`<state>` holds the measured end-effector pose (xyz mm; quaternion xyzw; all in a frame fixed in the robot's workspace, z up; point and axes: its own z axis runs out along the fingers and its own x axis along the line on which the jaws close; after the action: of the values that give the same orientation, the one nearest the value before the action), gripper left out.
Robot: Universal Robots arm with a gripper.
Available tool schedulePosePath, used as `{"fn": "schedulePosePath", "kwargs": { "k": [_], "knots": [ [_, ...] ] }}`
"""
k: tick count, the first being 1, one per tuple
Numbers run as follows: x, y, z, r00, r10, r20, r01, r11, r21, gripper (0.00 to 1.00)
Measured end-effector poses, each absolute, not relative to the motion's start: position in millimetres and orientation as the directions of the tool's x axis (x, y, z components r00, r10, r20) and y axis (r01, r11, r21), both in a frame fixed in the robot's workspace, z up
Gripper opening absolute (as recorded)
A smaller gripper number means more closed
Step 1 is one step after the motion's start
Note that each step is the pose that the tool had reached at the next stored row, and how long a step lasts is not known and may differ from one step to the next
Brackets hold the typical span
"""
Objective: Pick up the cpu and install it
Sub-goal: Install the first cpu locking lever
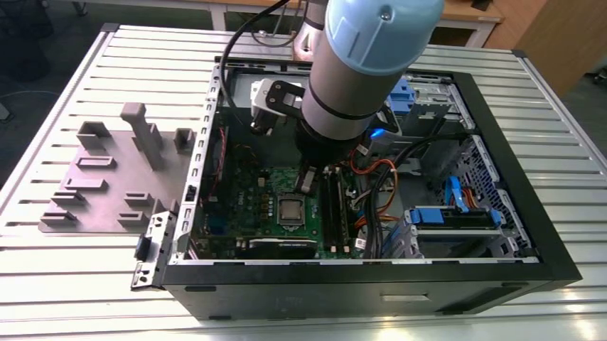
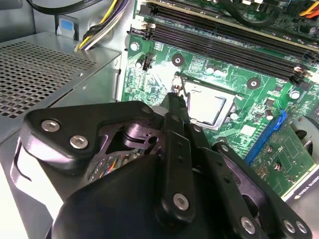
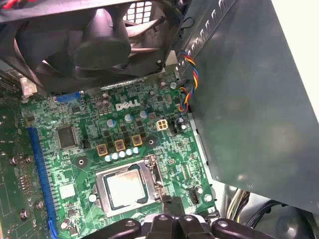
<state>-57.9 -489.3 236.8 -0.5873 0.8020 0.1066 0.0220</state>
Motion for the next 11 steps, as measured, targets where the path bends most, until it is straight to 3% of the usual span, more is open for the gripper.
{"fn": "schedulePosePath", "kwargs": {
  "k": [11],
  "knots": [
    [-57.9,-488.4,238.8,-0.308,-0.937,-0.162,-0.948,0.287,0.139,0.11]
  ]
}}
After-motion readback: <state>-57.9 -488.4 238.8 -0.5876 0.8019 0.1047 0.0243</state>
